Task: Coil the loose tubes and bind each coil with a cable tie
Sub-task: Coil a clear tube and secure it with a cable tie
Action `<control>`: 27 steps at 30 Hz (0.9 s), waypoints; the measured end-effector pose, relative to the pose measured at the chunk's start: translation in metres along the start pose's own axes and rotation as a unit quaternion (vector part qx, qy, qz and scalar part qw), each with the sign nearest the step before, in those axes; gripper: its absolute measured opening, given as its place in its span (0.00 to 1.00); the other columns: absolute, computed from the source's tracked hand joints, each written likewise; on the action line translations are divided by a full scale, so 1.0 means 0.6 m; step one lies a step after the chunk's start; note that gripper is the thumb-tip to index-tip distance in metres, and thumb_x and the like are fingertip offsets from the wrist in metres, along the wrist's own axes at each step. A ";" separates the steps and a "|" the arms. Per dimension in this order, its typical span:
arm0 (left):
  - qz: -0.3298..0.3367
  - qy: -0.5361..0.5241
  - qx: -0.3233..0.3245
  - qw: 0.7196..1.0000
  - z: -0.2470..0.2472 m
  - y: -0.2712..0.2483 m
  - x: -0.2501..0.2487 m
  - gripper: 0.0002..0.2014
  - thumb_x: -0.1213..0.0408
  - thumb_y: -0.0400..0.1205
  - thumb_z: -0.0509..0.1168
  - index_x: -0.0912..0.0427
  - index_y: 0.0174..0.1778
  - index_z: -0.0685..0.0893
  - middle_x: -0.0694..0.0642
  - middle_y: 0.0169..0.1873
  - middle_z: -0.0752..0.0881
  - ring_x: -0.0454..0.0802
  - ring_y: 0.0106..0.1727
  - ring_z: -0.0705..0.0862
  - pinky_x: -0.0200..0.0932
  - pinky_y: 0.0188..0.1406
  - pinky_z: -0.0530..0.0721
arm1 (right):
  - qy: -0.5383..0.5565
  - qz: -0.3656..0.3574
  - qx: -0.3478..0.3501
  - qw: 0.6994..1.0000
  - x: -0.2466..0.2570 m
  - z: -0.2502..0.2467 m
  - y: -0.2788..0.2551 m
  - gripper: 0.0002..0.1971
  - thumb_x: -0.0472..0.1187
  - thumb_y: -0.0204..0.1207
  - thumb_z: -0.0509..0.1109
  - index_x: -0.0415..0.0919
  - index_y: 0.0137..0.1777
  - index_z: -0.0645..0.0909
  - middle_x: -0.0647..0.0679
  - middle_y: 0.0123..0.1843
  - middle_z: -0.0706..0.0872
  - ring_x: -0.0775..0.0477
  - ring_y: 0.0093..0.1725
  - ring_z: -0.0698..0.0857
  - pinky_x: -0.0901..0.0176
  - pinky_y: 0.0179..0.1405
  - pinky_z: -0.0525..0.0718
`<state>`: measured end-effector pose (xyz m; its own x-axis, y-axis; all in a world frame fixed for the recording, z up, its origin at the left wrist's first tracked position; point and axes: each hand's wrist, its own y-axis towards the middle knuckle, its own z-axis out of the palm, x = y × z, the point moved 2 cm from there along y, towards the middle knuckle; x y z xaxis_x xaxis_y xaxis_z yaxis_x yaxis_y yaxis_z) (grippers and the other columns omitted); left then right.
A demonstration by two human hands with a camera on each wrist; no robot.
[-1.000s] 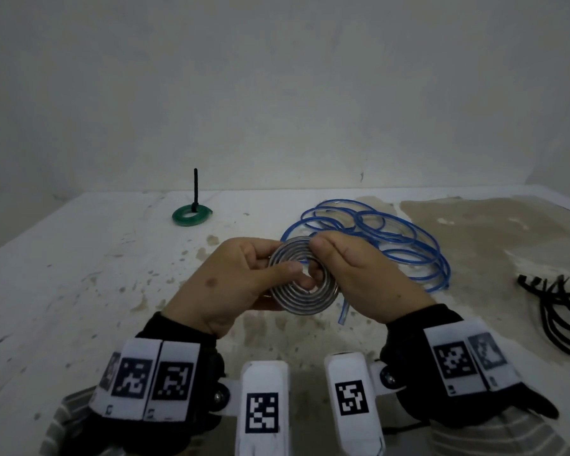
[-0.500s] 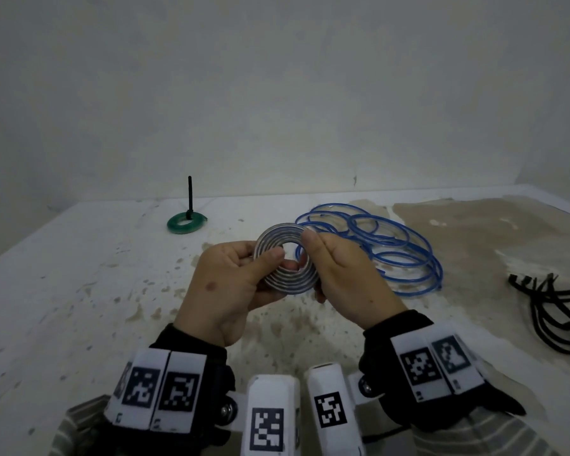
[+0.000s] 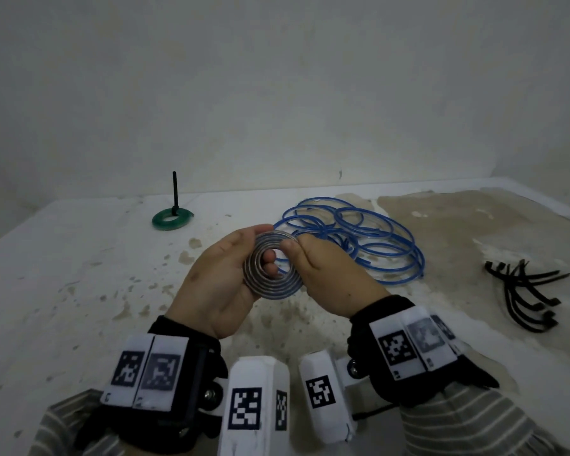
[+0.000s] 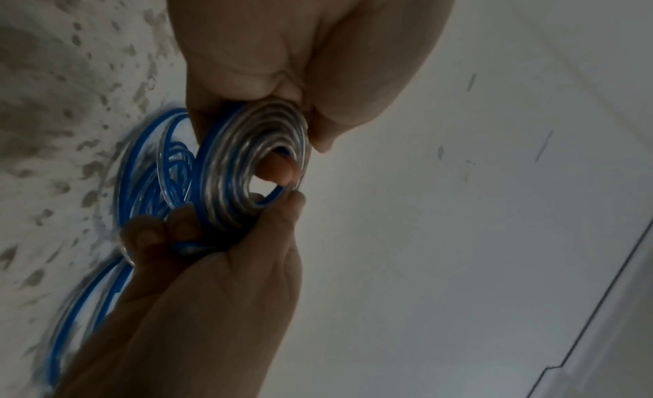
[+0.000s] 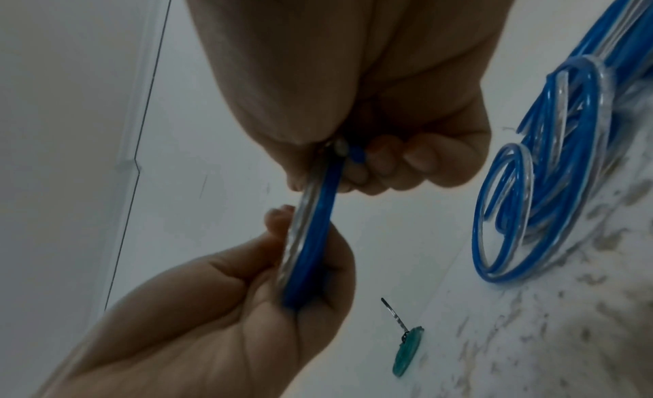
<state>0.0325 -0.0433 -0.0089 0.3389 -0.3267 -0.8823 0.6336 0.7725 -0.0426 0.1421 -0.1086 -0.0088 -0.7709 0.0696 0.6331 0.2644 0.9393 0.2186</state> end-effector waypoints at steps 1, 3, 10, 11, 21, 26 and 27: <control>0.000 0.003 -0.003 1.000 -0.002 0.001 0.001 0.13 0.66 0.86 0.52 0.65 0.50 0.81 0.56 0.24 0.79 0.44 0.23 0.76 0.33 0.23 0.81 | -0.014 -0.002 0.004 1.000 0.001 0.002 0.001 0.19 0.51 0.84 0.48 0.44 0.33 0.64 0.50 0.30 0.70 0.53 0.30 0.69 0.65 0.31 0.67; -0.003 0.012 -0.008 1.000 -0.005 0.004 0.004 0.14 0.67 0.87 0.51 0.64 0.47 0.81 0.55 0.22 0.78 0.43 0.20 0.75 0.32 0.22 0.80 | -0.035 0.001 0.023 0.999 0.001 0.005 0.001 0.19 0.51 0.84 0.48 0.41 0.35 0.66 0.49 0.31 0.70 0.53 0.30 0.69 0.62 0.29 0.66; -0.008 0.050 0.017 0.999 -0.003 0.007 0.018 0.14 0.69 0.87 0.49 0.65 0.45 0.80 0.56 0.20 0.76 0.44 0.17 0.73 0.33 0.18 0.78 | -0.057 0.097 0.066 0.991 -0.045 -0.082 -0.020 0.23 0.54 0.84 0.49 0.37 0.39 0.75 0.51 0.30 0.76 0.50 0.31 0.75 0.61 0.32 0.71; -0.009 0.052 0.023 0.998 -0.004 0.008 0.018 0.14 0.69 0.86 0.49 0.65 0.45 0.79 0.56 0.19 0.76 0.44 0.17 0.73 0.34 0.17 0.78 | -0.093 0.118 0.055 0.987 -0.068 -0.108 -0.020 0.22 0.53 0.84 0.50 0.38 0.37 0.74 0.51 0.29 0.74 0.50 0.30 0.74 0.61 0.31 0.69; -0.002 0.080 0.057 0.995 0.003 0.001 0.021 0.15 0.69 0.86 0.48 0.65 0.46 0.81 0.55 0.19 0.77 0.45 0.18 0.74 0.33 0.20 0.79 | -0.389 0.423 0.036 0.817 -0.315 -0.306 -0.119 0.17 0.38 0.74 0.65 0.39 0.26 0.65 0.50 0.22 0.62 0.50 0.23 0.61 0.62 0.25 0.65; -0.002 0.096 0.060 0.994 0.009 0.000 0.025 0.15 0.69 0.86 0.49 0.65 0.46 0.81 0.55 0.20 0.77 0.44 0.18 0.74 0.34 0.20 0.79 | -0.352 0.431 0.095 0.826 -0.354 -0.305 -0.141 0.15 0.37 0.69 0.72 0.45 0.25 0.71 0.51 0.23 0.73 0.46 0.30 0.74 0.58 0.35 0.77; -0.002 0.096 0.058 0.994 0.008 0.000 0.027 0.15 0.69 0.86 0.49 0.65 0.46 0.81 0.55 0.20 0.77 0.44 0.18 0.74 0.34 0.20 0.79 | -0.343 0.435 0.094 0.827 -0.354 -0.308 -0.140 0.12 0.37 0.69 0.73 0.45 0.29 0.73 0.50 0.27 0.75 0.46 0.33 0.76 0.57 0.39 0.78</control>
<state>0.0411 -0.0514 -0.0207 0.2034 -0.2110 -0.9561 0.7146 0.6995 -0.0024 0.3907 -0.2642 -0.0246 -0.5004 0.8606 -0.0945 0.8470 0.4640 -0.2593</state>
